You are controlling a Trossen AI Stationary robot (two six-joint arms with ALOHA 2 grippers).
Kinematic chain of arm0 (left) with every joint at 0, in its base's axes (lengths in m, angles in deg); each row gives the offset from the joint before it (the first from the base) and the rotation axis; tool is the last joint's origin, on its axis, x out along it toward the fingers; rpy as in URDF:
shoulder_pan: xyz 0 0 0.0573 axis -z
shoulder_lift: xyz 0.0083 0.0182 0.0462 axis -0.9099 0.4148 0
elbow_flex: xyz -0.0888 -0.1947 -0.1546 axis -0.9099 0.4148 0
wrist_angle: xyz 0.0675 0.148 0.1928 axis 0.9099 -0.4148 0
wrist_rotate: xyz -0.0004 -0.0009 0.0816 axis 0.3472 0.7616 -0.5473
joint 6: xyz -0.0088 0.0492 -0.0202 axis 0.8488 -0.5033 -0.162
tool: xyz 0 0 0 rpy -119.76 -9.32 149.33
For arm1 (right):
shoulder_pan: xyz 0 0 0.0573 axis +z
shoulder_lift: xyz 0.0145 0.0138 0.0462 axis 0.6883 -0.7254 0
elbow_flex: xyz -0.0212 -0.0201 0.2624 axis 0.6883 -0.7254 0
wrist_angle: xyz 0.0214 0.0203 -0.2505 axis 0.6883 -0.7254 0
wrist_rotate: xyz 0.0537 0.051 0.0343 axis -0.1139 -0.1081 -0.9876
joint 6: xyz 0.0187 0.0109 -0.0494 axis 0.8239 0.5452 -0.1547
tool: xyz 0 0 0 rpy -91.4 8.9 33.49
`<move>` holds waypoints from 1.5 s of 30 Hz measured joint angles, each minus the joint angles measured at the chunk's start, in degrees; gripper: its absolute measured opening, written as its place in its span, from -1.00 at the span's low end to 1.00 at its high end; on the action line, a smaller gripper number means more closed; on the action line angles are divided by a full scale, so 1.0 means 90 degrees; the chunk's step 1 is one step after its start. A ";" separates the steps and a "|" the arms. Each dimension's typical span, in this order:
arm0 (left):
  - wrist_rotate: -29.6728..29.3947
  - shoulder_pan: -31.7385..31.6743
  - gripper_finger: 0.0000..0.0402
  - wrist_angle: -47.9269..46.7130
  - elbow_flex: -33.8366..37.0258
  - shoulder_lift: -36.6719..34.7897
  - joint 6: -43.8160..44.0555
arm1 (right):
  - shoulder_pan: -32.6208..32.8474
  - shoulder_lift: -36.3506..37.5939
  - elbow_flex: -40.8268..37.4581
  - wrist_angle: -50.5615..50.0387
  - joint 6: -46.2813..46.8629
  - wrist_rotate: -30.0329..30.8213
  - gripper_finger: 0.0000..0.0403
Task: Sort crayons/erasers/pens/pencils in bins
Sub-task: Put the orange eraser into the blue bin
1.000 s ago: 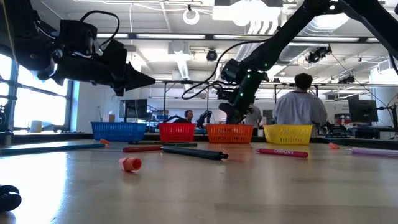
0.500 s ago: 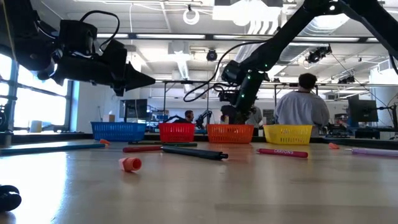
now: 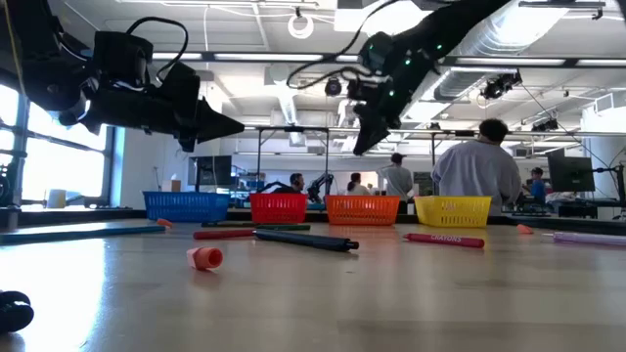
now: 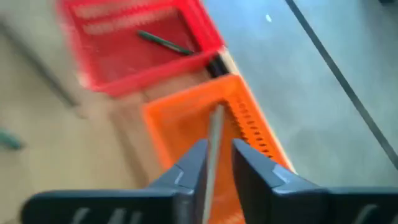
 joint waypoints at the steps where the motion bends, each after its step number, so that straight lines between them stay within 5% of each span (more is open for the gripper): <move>1: 0.0000 0.0000 -1.00 -0.0002 0.0000 0.0000 0.0078 | 0.0049 0.0160 -0.0233 0.0240 0.0020 -0.0077 -0.81; 4: 0.0013 0.0000 -1.00 0.0000 -0.0006 0.0000 0.0216 | 0.0127 0.0653 -0.1175 0.1338 0.0218 -0.0415 -0.97; 15: 0.1125 -0.0027 -1.00 -0.0178 -0.0479 -0.0004 0.0222 | 0.0591 0.1745 -0.4626 0.6291 0.1078 -0.0730 -0.99; 19: 0.1646 -0.0144 -1.00 -0.1278 -0.1009 -0.0116 0.0313 | 0.0660 0.1844 -0.5313 0.7620 0.1175 -0.0737 -0.98; 28: 0.1699 -0.0209 -1.00 -0.6311 -0.2675 -0.0579 -0.1111 | 0.0629 0.1844 -0.5615 0.8157 0.1058 -0.1011 -0.99; 34: 0.0902 -0.0206 -1.00 -0.9459 -0.3613 -0.0624 -0.1562 | 0.0629 0.1844 -0.5615 0.8282 0.0987 -0.1715 -1.00; 40: -0.0055 -0.0209 -1.00 -1.1511 -0.4007 -0.0616 -0.1460 | 0.0629 0.1841 -0.5613 0.8274 0.0900 -0.1726 -1.00; 45: -0.0342 -0.0217 -0.93 -1.1980 -0.4009 -0.0454 -0.1173 | 0.0629 0.1841 -0.5613 0.8255 0.0826 -0.1728 -1.00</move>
